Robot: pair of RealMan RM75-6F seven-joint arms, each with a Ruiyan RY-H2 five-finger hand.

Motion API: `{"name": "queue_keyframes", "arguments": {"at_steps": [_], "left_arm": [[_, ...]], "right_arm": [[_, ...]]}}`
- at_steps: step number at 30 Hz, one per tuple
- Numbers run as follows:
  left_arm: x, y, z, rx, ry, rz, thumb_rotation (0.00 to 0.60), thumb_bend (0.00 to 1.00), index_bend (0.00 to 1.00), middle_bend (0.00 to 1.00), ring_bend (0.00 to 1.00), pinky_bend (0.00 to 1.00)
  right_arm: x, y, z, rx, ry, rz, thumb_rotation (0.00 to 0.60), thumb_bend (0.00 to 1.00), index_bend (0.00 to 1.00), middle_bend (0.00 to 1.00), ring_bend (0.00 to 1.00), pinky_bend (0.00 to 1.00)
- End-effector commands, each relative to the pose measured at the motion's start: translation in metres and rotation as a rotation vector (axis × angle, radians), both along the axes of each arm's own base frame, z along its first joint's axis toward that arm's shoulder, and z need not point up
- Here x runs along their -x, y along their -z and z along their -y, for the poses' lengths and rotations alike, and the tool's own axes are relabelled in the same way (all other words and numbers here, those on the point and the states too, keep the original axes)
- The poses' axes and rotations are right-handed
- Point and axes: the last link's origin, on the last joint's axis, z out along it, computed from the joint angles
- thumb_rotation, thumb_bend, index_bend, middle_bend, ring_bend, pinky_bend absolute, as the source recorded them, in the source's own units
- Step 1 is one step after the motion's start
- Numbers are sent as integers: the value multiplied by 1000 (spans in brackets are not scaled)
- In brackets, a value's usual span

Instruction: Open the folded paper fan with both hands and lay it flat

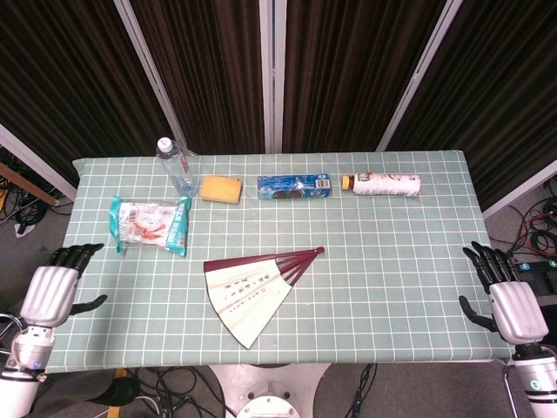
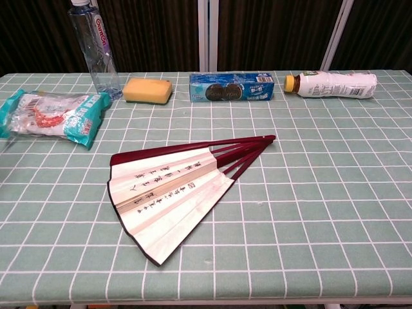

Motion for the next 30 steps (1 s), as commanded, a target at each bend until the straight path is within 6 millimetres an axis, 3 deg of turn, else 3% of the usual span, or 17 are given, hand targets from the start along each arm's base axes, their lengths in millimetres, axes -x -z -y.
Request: {"name": "queue_keyframes", "arguments": {"at_steps": [1,8,15,21,30], "left_arm": [[-43,6,-43,132,155,107,600,0,198,212,199,225],[-110,51,-107,414,235,131,600,2,218,216,200,230],[-159,106,-140,585,228,121,600,149,255,256,242,309],[-180,147,-161,705,125,126,600,160,247,256,242,312],[-187,189,-176,732,17,83,600,161,236,256,242,320]], "right_arm": [[-2,-2,2,0,-11,-7,600,303,17,0,0,0],[-7,-6,5,-6,-37,-21,600,303,17,0,0,0],[-5,-10,6,-3,-24,-30,600,303,17,0,0,0],[-5,-10,9,-8,-21,-37,600,303,17,0,0,0],[-3,-10,10,-12,-9,-42,600,303,17,0,0,0]]}}
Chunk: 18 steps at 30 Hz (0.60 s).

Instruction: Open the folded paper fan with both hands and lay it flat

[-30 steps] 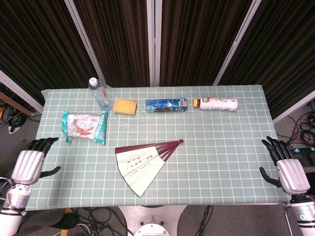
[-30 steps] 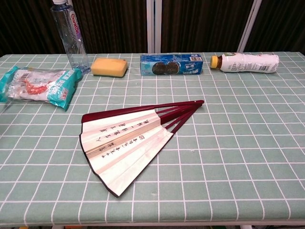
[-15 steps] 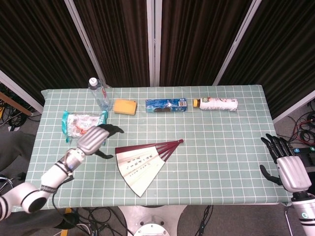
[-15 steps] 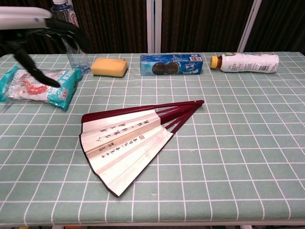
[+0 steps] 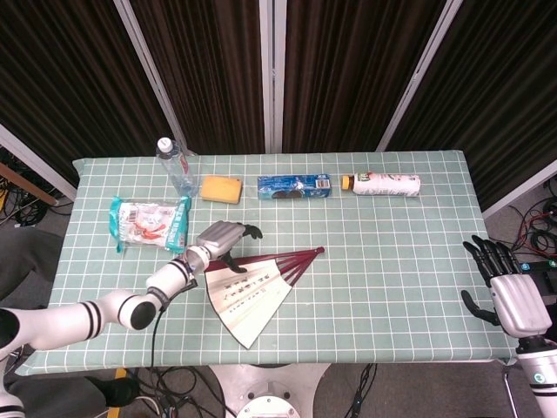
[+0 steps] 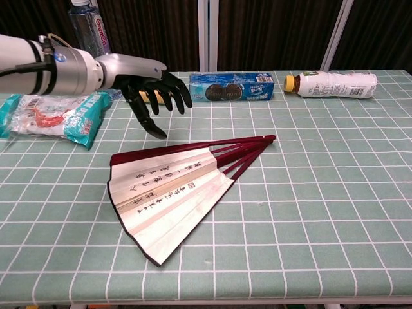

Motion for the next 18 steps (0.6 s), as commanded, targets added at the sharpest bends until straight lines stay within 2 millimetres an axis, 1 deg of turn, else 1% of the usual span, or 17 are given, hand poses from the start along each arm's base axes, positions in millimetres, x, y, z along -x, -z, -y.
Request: {"name": "queue_keyframes", "arguments": {"at_steps": [1,5,12,18], "left_arm": [[-6,24,-4,30,-11,-65,600,161,236,258,246,327],[-8,37,-3,39,-36,-95,600,162,235,286,296,389],[-10,51,-3,21,-58,-148,600,172,236,292,308,401],[-11,55,-5,33,-84,-154,600,194,240,304,320,402]], "right_arm": [[0,0,0,0,2,-1,600,303,17,0,0,0],[2,0,0,3,9,0,600,303,17,0,0,0],[3,-3,1,8,16,-4,600,303,17,0,0,0],[5,-2,1,5,26,-6,600,303,17,0,0,0]]}}
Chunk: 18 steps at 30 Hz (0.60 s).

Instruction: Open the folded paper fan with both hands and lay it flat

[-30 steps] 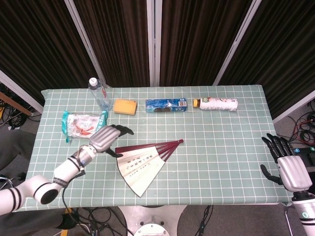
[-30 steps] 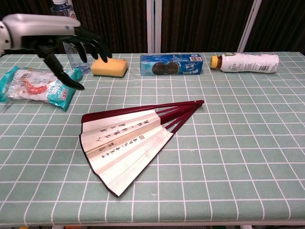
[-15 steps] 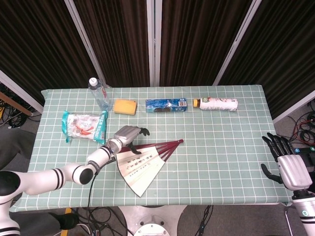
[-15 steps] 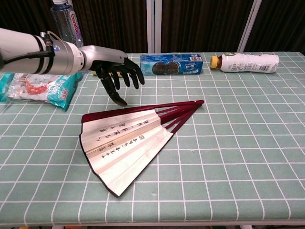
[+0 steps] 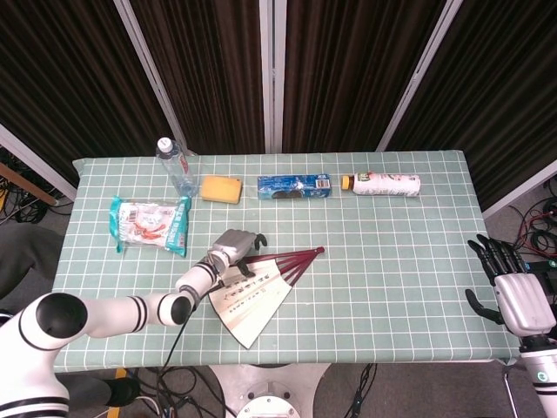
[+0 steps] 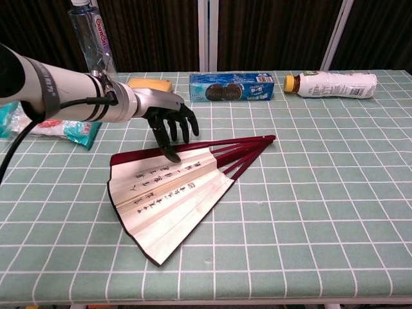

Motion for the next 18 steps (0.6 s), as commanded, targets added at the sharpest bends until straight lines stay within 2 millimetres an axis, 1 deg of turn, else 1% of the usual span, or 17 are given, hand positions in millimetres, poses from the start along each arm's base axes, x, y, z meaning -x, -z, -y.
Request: {"name": "queue_keyframes", "arguments": {"at_steps": [1,7,15,18], "left_arm": [[-1,2,-1,9,-4,-3,600,204,245,313,332,402],[-4,5,0,26,-8,4,600,240,285,364,382,426],[-4,10,1,23,12,-1,600,250,307,388,404,446],[-4,12,2,21,23,-5,600,253,345,420,437,489]], "right_arm": [[0,1,0,-1,2,0,600,303,17,0,0,0],[1,1,1,-1,10,-2,600,303,17,0,0,0],[3,0,1,3,23,-6,600,303,16,0,0,0],[3,0,1,3,26,-4,600,304,17,0,0,0]]}}
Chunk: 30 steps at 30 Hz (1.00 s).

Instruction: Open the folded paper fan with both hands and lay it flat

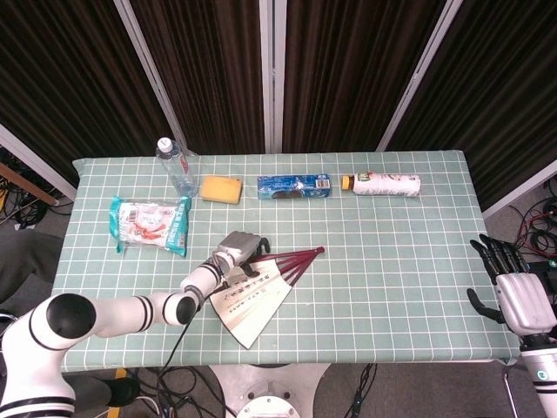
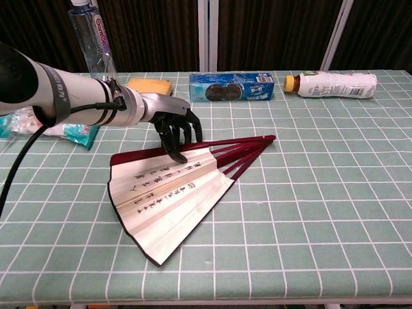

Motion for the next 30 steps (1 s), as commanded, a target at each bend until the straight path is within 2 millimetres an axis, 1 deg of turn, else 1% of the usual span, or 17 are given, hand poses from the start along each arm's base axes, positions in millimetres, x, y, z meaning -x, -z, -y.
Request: {"name": "queue_keyframes", "arguments": {"at_steps": [1,4,6,11,13,16,18,19,21,22,25,27,30], "left_arm": [[0,2,1,0,6,-1,600,253,354,426,443,496],[-2,3,2,-6,16,0,600,256,390,455,475,514],[-3,3,2,-13,29,-3,600,260,429,489,511,543],[-3,6,4,-21,39,-7,600,261,473,528,549,577],[-3,6,4,-27,45,-9,600,263,501,554,575,615],[-2,5,5,-35,54,-12,600,269,574,622,647,686],[-3,0,4,-42,51,4,600,278,621,666,694,739],[-4,-4,4,-50,47,19,600,282,635,680,708,757],[-6,-18,4,-75,44,61,600,298,679,720,755,806],[-6,-25,4,-87,49,77,600,302,687,728,764,815],[-3,-53,9,-144,77,129,600,308,701,746,786,838],[0,-74,15,-184,91,177,600,309,703,752,790,842],[1,-106,28,-240,108,262,600,308,703,752,790,843]], "right_arm": [[0,0,0,1,1,0,600,304,17,0,0,0],[1,0,0,2,3,-1,600,303,17,0,0,0],[1,0,0,2,5,-1,600,303,17,0,0,0],[1,-1,-1,3,7,0,600,303,17,0,0,0],[1,-1,-1,4,9,0,600,303,17,0,0,0],[1,-2,-1,9,5,0,600,303,17,0,0,0],[0,-3,-1,9,1,2,600,303,17,0,0,0],[0,-3,-1,9,-1,2,600,303,17,0,0,0],[-1,-3,-2,6,-4,5,600,303,17,0,0,0],[-1,-3,-1,4,-5,7,600,303,17,0,0,0],[-2,-2,-1,-5,-8,19,600,303,17,0,0,0],[-2,0,0,-20,-10,30,600,303,17,0,0,0],[-5,9,4,-86,-8,73,600,303,16,0,0,0]]}}
